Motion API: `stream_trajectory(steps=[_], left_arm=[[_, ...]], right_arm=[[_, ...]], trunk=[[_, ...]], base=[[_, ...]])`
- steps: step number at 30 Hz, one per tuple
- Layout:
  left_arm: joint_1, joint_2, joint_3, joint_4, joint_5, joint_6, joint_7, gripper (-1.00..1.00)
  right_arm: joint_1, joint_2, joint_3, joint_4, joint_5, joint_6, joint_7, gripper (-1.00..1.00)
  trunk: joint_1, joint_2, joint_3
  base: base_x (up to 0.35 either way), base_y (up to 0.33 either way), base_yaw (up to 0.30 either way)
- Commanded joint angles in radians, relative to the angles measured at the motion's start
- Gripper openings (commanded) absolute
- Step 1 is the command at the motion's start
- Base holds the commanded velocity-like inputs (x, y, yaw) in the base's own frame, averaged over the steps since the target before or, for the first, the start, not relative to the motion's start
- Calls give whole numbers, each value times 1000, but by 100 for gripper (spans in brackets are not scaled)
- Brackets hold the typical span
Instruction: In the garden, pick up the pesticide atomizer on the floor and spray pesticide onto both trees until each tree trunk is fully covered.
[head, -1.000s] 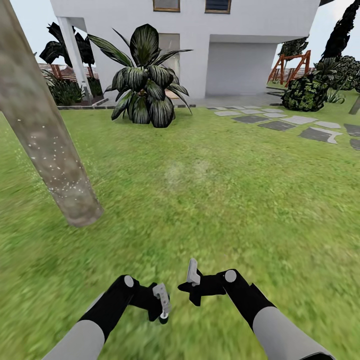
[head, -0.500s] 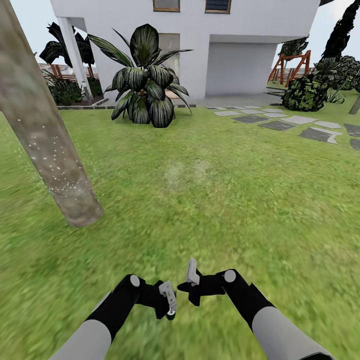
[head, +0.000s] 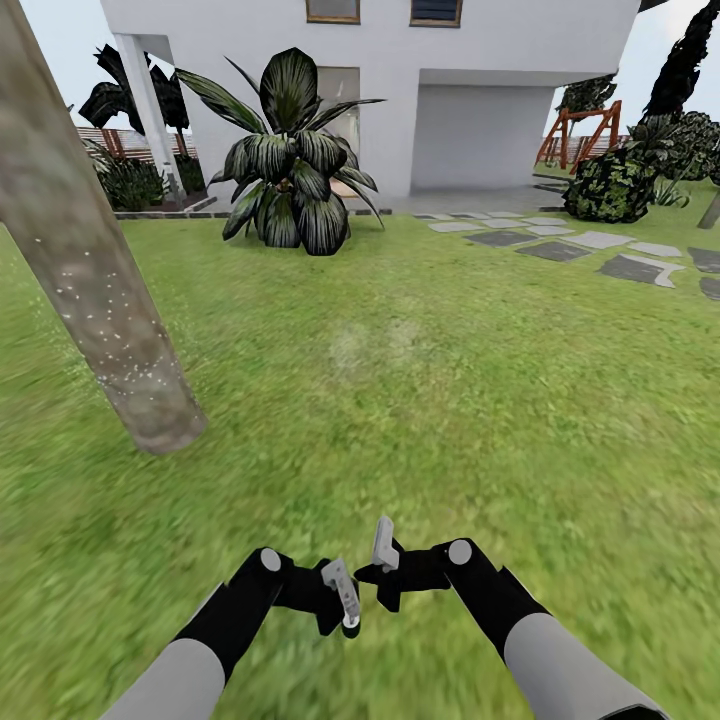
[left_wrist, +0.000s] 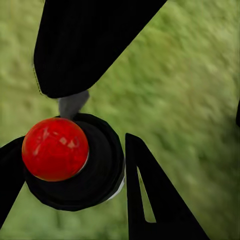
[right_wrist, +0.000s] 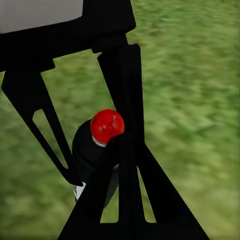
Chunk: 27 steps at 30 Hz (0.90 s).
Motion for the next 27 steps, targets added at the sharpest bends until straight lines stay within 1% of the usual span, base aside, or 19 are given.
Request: stream_trajectory(steps=[1,3,4,5,7,9,11,13,14,15,16,18,19,21,22,23,24,26,27], left_arm=[[0,1,-2,1,-3,-1,1,-100],[-1,11,-5,3,-8,-1,1,-100],[-1,24,-5,4,-11,1,1,-100],[-1,59,-7,4,-13,2,0,-100],[-2,114,-8,4,-15,3,-3,-100],[-2,174,-7,3,-35,3,-5,-100],[-2,214,-2,2,-50,5,-4,-100],[-3,245,11,1,-48,8,6,-100],[-1,253,41,1,-47,8,19,-100],[4,257,101,1,-46,6,38,-100],[9,259,170,2,-46,3,50,-100],[11,260,250,3,-45,1,60,-100],[13,259,303,3,-44,0,74,-100],[13,252,404,4,-40,-1,120,-100],[14,247,444,6,-34,-1,153,-100],[15,240,471,18,-24,-2,191,-100],[15,235,490,51,-4,-7,239,-100],[15,231,505,147,46,-68,354,-100],[15,229,507,191,64,-111,415,-100]], right_arm=[[0,0,0,0,0,0,0,-100],[0,0,0,0,0,0,0,-100],[0,0,0,0,0,0,0,-100],[0,0,0,0,0,0,0,-100],[0,0,0,0,1,0,0,-100],[0,-1,0,0,1,0,0,-100],[0,-1,0,2,1,-1,0,-100],[0,-2,-1,6,3,-2,-1,-100],[0,-3,-2,10,3,-3,-9,-100],[1,-5,-4,13,3,-3,-40,-100],[3,-6,-4,28,2,-4,-113,-100],[4,-10,-14,82,-4,-4,-196,-100],[4,-12,-58,141,-26,-5,-216,-100],[5,-20,-225,270,-96,-7,-266,-100],[5,-40,-293,314,-113,-8,-334,-100],[6,-61,-330,345,-124,-9,-421,-100],[7,-75,-349,363,-130,-12,-534,100],[22,-85,-366,378,-136,-41,-765,100],[40,-87,-370,381,-137,-65,-847,100]], trunk=[[0,0,0],[0,0,0],[0,0,0],[0,0,0],[0,0,0],[0,0,0],[0,0,0],[0,0,0],[0,0,0],[0,0,0],[0,0,0],[0,0,0],[0,0,0],[0,0,0],[0,0,0],[0,0,0],[0,0,0],[0,0,0],[0,0,0]], base=[[0,0,0],[0,0,0],[0,0,0],[0,0,0],[0,0,0],[0,0,0],[0,0,0],[0,0,0],[0,0,0],[0,0,0],[0,0,0],[0,0,0],[0,0,0],[0,0,0],[0,0,0],[0,0,0],[0,0,0],[0,0,0],[0,0,0]])
